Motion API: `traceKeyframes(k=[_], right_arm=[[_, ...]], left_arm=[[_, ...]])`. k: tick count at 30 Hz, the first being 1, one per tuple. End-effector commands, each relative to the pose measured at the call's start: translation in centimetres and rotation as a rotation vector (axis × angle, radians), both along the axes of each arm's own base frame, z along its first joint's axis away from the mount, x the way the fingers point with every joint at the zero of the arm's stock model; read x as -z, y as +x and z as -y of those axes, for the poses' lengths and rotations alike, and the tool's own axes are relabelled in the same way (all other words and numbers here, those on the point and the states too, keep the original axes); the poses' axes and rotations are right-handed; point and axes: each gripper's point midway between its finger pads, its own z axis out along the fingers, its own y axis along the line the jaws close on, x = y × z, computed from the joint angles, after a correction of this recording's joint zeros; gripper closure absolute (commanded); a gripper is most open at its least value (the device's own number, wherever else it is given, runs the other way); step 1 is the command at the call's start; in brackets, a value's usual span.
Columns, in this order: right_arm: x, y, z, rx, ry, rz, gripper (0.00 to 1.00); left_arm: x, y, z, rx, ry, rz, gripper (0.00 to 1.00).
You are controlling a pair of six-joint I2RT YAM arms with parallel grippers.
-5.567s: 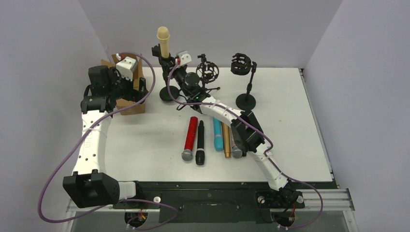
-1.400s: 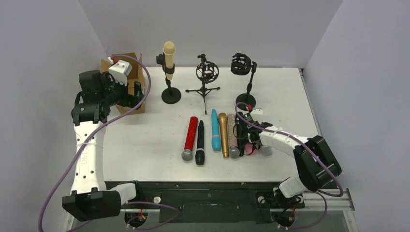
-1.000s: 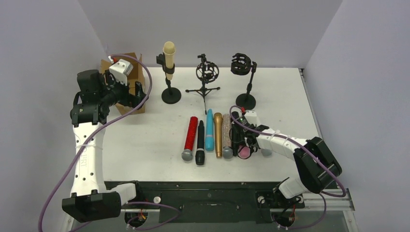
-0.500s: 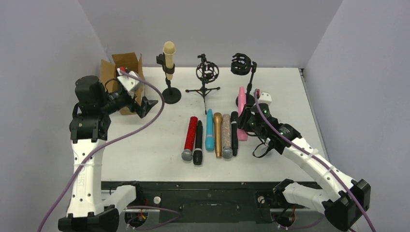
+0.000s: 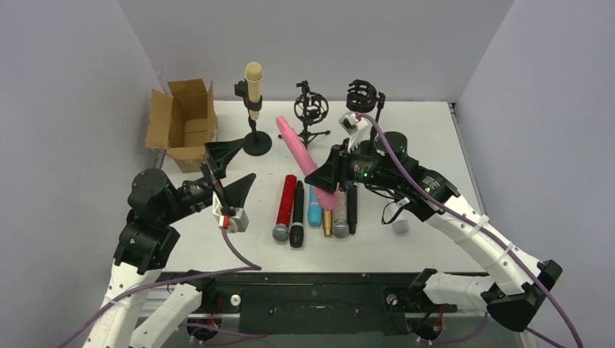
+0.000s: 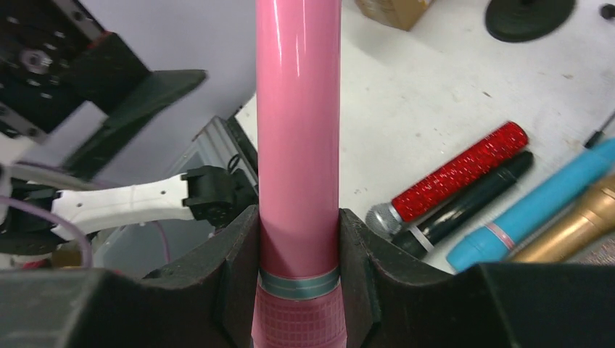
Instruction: Attach the microphones to the stand
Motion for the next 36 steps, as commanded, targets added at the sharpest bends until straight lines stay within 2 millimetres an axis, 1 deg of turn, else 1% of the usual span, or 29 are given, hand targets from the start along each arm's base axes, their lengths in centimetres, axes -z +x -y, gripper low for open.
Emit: traceKeyframes(k=[1, 2, 3, 4, 5, 6, 7, 8, 9, 10, 13, 14, 16, 17, 18, 19, 20, 22, 23, 24, 26, 27, 28, 29, 32, 33, 34, 35, 36], right_arm=[[-5.5, -2.0, -2.8, -0.181, 0.129, 0.083, 1.0], [-5.3, -1.8, -3.5, -0.197, 0.126, 0.072, 1.0], [-6.0, -2.3, -4.1, -0.222, 0.138, 0.075, 1.0], [-5.6, -2.1, -4.9, -0.236, 0.13, 0.058, 1.0], [-6.2, -2.6, -5.5, -0.264, 0.145, 0.052, 1.0], [-5.6, -2.4, -6.3, -0.277, 0.136, 0.029, 1.0], [-6.1, -2.9, -6.9, -0.306, 0.144, 0.028, 1.0], [-5.4, -2.7, -7.5, -0.312, 0.132, 0.01, 1.0], [-5.9, -2.9, -7.9, -0.327, 0.138, 0.015, 1.0], [-5.3, -2.7, -8.3, -0.332, 0.129, -0.001, 1.0], [-5.1, -2.8, -9.3, -0.364, 0.133, -0.024, 1.0], [-5.1, -2.8, -9.5, -0.372, 0.137, -0.028, 1.0], [-5.1, -3.1, -10.0, -0.399, 0.137, -0.034, 1.0], [-4.6, -3.1, -10.2, -0.411, 0.126, -0.051, 1.0], [-4.6, -3.1, -10.2, -0.418, 0.122, -0.048, 1.0], [-4.0, -3.1, -10.4, -0.426, 0.107, -0.063, 1.0], [-3.8, -3.2, -10.4, -0.435, 0.102, -0.066, 1.0], [-3.5, -3.3, -10.4, -0.448, 0.095, -0.072, 1.0], [-3.5, -3.4, -10.4, -0.452, 0.095, -0.073, 1.0], [-3.8, -3.5, -10.4, -0.461, 0.1, -0.069, 1.0], [-4.3, -3.8, -10.4, -0.477, 0.103, -0.059, 1.0], [-4.1, -3.8, -10.4, -0.483, 0.092, -0.064, 1.0], [-4.6, -3.9, -10.4, -0.491, 0.096, -0.055, 1.0], [-4.3, -3.9, -10.4, -0.496, 0.082, -0.055, 1.0], [-4.7, -3.8, -10.0, -0.493, 0.07, -0.035, 1.0], [-4.9, -3.2, -9.9, -0.472, 0.067, -0.02, 0.9], [-5.0, -2.8, -9.6, -0.456, 0.063, -0.015, 0.83], [-5.4, -1.9, -9.2, -0.423, 0.064, -0.003, 0.74], [-5.8, -1.5, -8.9, -0.409, 0.072, 0.008, 0.69]], left_arm=[[-2.6, -0.4, 0.5, 0.013, 0.109, 0.372, 0.04], [-2.3, -0.5, 0.8, 0.026, 0.12, 0.401, 0.04], [-2.4, -0.7, 1.0, 0.039, 0.152, 0.459, 0.04], [-1.8, -0.8, 1.3, 0.056, 0.173, 0.47, 0.04], [-1.7, -0.9, 1.5, 0.065, 0.2, 0.513, 0.04], [-1.2, -0.9, 1.8, 0.076, 0.21, 0.52, 0.04], [-1.6, -0.9, 1.9, 0.068, 0.211, 0.558, 0.04], [-1.3, -1.0, 2.2, 0.077, 0.209, 0.564, 0.04], [-1.7, -0.9, 2.2, 0.065, 0.205, 0.588, 0.04], [-1.3, -1.0, 2.4, 0.073, 0.206, 0.589, 0.04], [-1.3, -1.2, 2.6, 0.07, 0.201, 0.626, 0.04], [-0.9, -1.2, 2.7, 0.074, 0.205, 0.622, 0.04], [-0.7, -1.0, 2.7, 0.064, 0.213, 0.625, 0.03], [-0.7, -0.8, 2.7, 0.06, 0.214, 0.623, 0.01], [-0.8, -0.6, 2.6, 0.05, 0.217, 0.619, 0.03], [-0.9, -0.5, 2.6, 0.046, 0.219, 0.617, 0.1], [-0.8, -0.2, 2.5, 0.032, 0.225, 0.61, 0.15], [-0.4, 0.1, 2.3, 0.024, 0.245, 0.594, 0.41], [-0.3, 0.1, 2.3, 0.024, 0.252, 0.593, 0.47], [0.1, 0.2, 2.3, 0.028, 0.27, 0.593, 0.57], [0.5, 0.2, 2.5, 0.036, 0.285, 0.592, 0.63], [0.7, 0.2, 2.5, 0.04, 0.289, 0.592, 0.64], [0.9, 0.2, 2.6, 0.045, 0.296, 0.591, 0.66], [0.9, 0.2, 2.6, 0.046, 0.298, 0.59, 0.68], [0.9, 0.2, 2.6, 0.043, 0.283, 0.577, 0.82], [0.8, 0.3, 2.5, 0.036, 0.274, 0.569, 0.84], [0.6, 0.3, 2.4, 0.029, 0.249, 0.548, 0.89], [0.5, 0.5, 2.2, 0.016, 0.237, 0.534, 0.91], [0.2, 0.5, 2.1, 0.006, 0.207, 0.504, 0.93]])
